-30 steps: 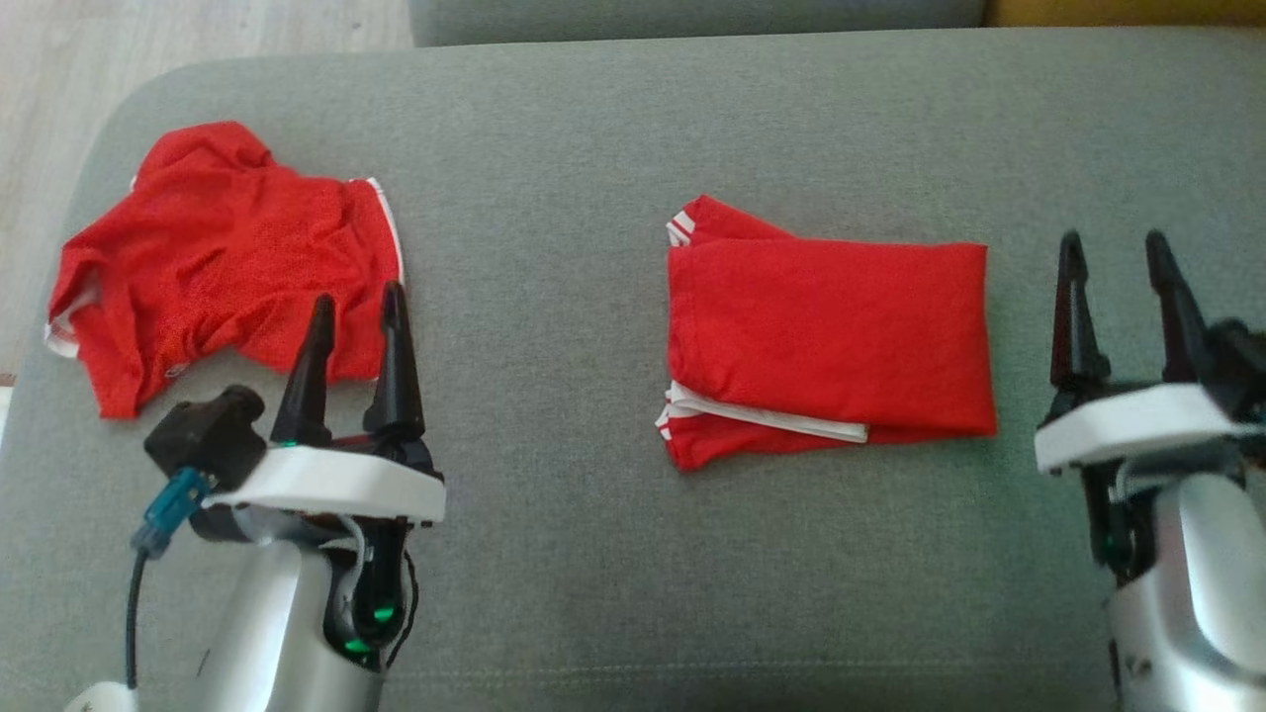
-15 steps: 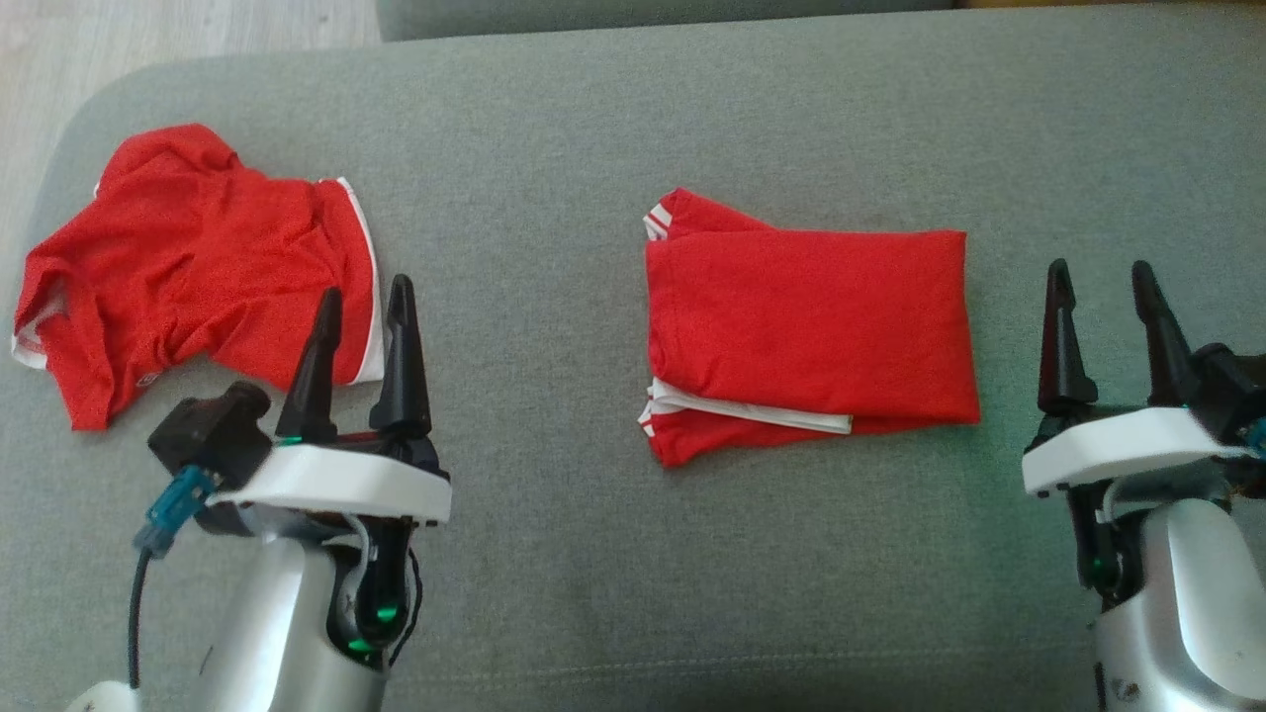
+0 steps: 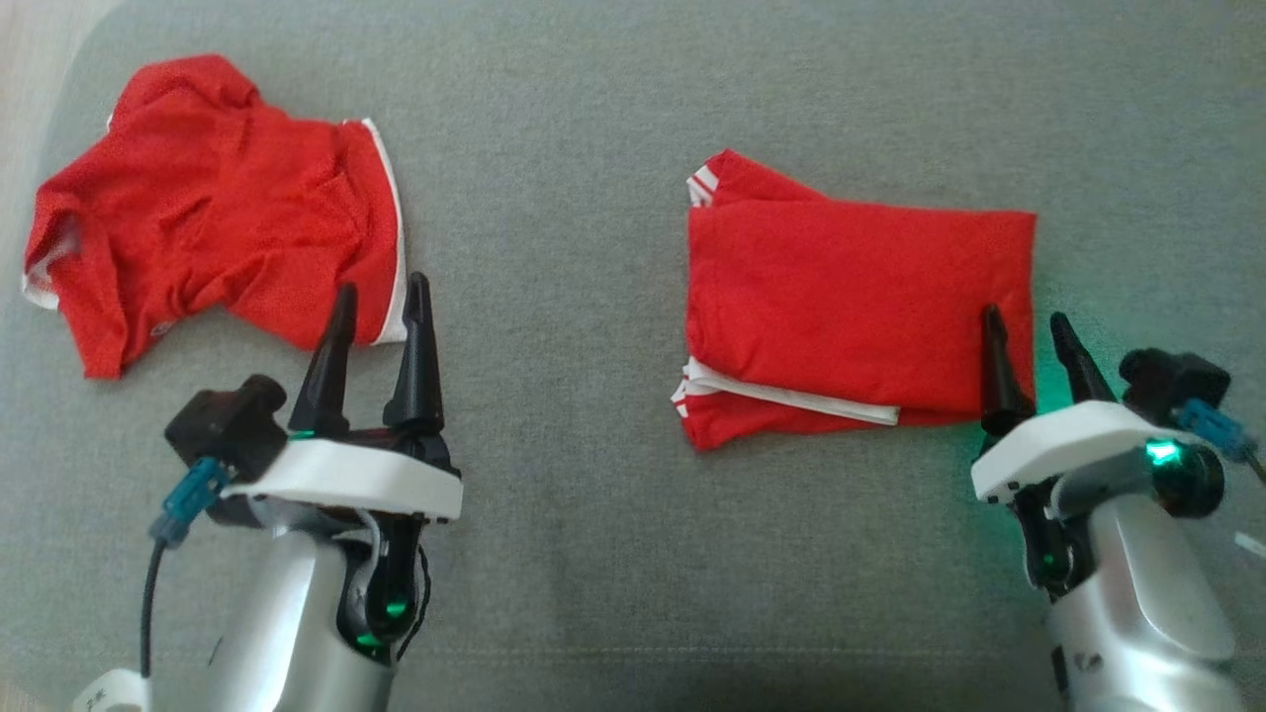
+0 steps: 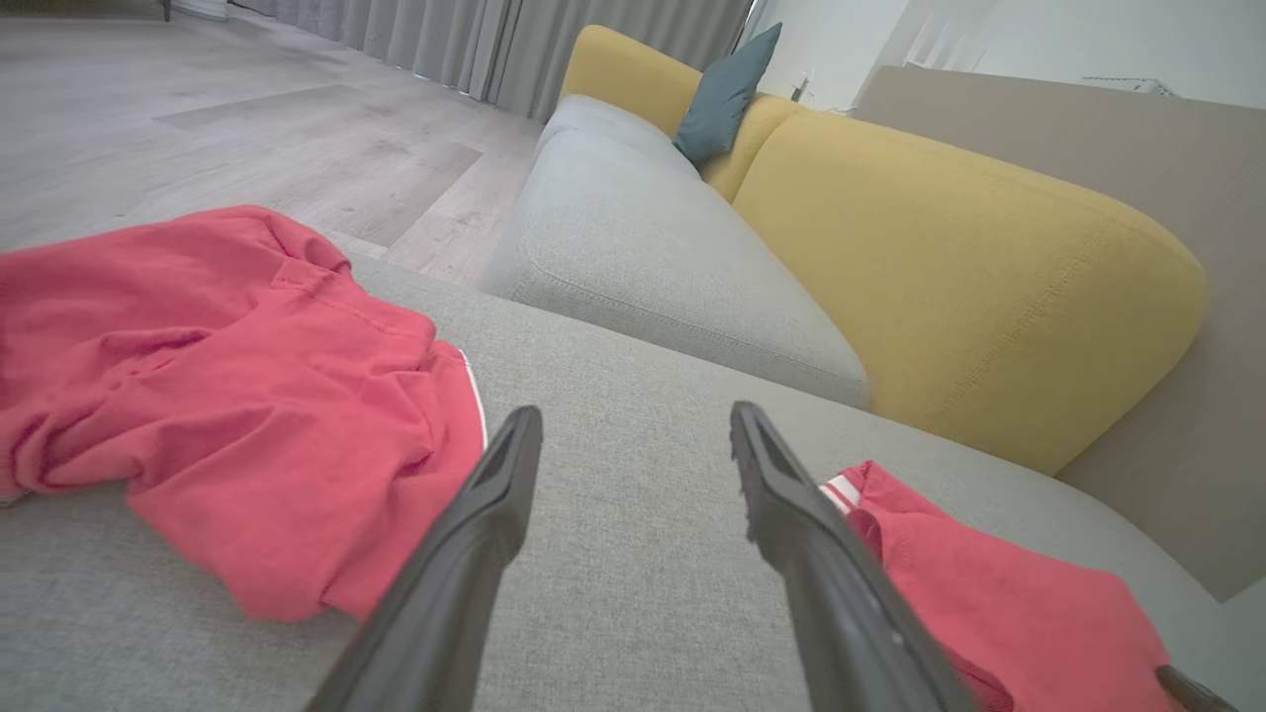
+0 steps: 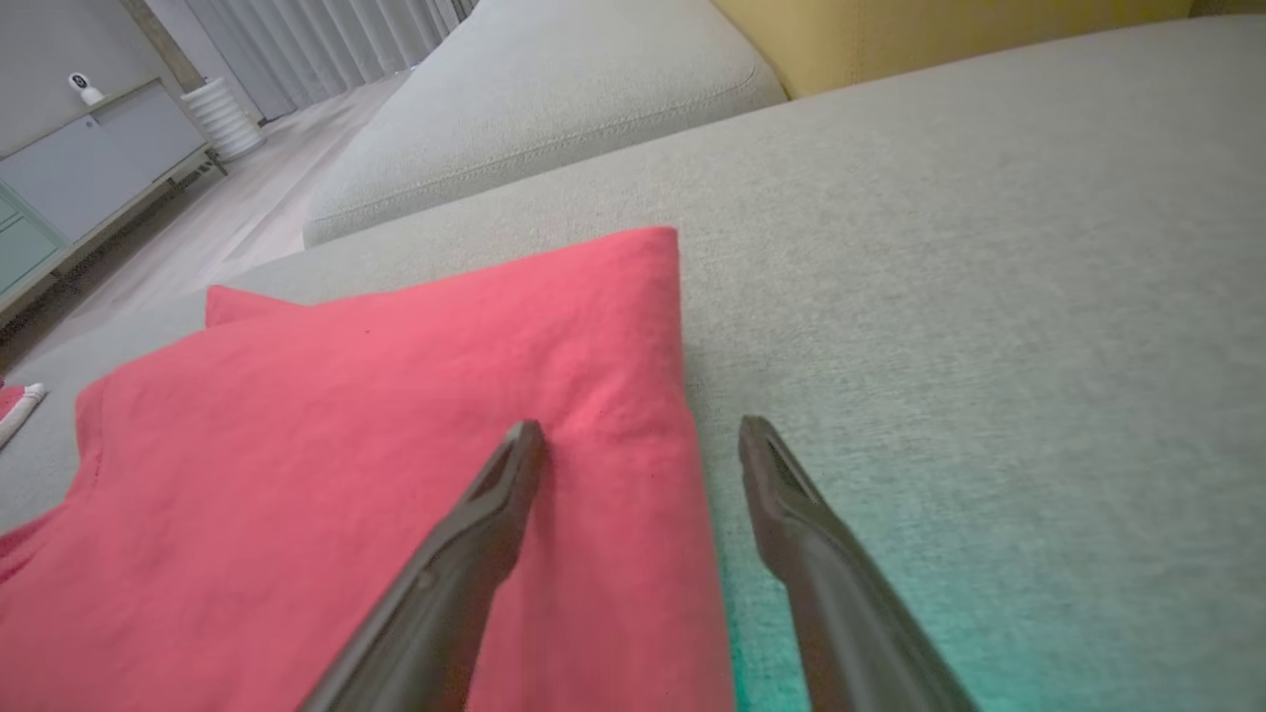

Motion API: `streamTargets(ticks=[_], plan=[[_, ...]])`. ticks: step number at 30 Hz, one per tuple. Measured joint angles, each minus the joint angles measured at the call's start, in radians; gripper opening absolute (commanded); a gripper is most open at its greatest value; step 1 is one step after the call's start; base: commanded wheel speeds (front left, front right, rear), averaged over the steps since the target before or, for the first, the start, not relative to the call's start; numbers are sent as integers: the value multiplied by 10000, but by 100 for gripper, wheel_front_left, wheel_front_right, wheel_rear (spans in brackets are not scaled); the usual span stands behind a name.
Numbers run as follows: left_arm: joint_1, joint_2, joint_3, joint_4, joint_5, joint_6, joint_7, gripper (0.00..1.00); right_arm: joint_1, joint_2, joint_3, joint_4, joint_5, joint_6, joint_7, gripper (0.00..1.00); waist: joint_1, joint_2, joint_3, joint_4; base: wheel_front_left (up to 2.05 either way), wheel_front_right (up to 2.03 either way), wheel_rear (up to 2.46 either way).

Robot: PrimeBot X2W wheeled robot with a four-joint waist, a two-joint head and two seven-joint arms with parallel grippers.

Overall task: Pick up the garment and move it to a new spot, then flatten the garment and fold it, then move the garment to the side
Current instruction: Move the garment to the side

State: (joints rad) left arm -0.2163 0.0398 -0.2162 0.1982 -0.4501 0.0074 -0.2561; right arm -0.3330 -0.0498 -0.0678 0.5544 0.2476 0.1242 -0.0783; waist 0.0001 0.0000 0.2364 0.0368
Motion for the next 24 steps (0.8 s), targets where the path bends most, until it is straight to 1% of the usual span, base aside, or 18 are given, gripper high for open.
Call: streamTargets(ticks=[9, 10, 11, 13, 17, 19, 21, 24], plan=[[-358, -2, 17, -4, 77, -44, 0, 100, -1073, -15, 102, 1496, -44, 0, -265, 100, 0, 0, 544, 224, 0, 0, 0], [-358, -2, 21, -4, 90, -44, 0, 100, -1189, -36, 180, 1592, -42, 0, -288, 75, 0, 0, 594, 227, 0, 0, 0], [-358, -2, 36, -6, 90, -44, 0, 100, -1313, -48, 259, 1685, -42, 0, -322, 0, 0, 0, 642, 221, 0, 0, 0], [-358, 0, 69, -6, 104, -44, 0, 100, -1503, -48, 359, 1831, -165, 0, -472, 0, 1, 0, 700, 167, 0, 0, 0], [-359, -2, 153, 0, 267, -82, 0, 100, -1648, -46, 403, 1960, -886, 0, -731, 0, -1, 0, 700, -76, 0, 0, 0], [-359, -2, 217, 6, 268, -88, 0, 100, -1704, -174, 420, 1929, -1206, 0, -819, 0, -1, 0, 681, -232, 0, 0, 0], [-360, 0, 284, 6, 282, -125, 0, 100, -1709, -520, 426, 1810, -1492, 0, -892, 0, -1, 0, 669, -400, 0, 0, 0], [-379, -2, 299, 4, 351, -163, 0, 100, -1774, -1321, 378, 1632, -1737, 0, -888, 0, -1, 0, 673, -656, 0, 0, 0]])
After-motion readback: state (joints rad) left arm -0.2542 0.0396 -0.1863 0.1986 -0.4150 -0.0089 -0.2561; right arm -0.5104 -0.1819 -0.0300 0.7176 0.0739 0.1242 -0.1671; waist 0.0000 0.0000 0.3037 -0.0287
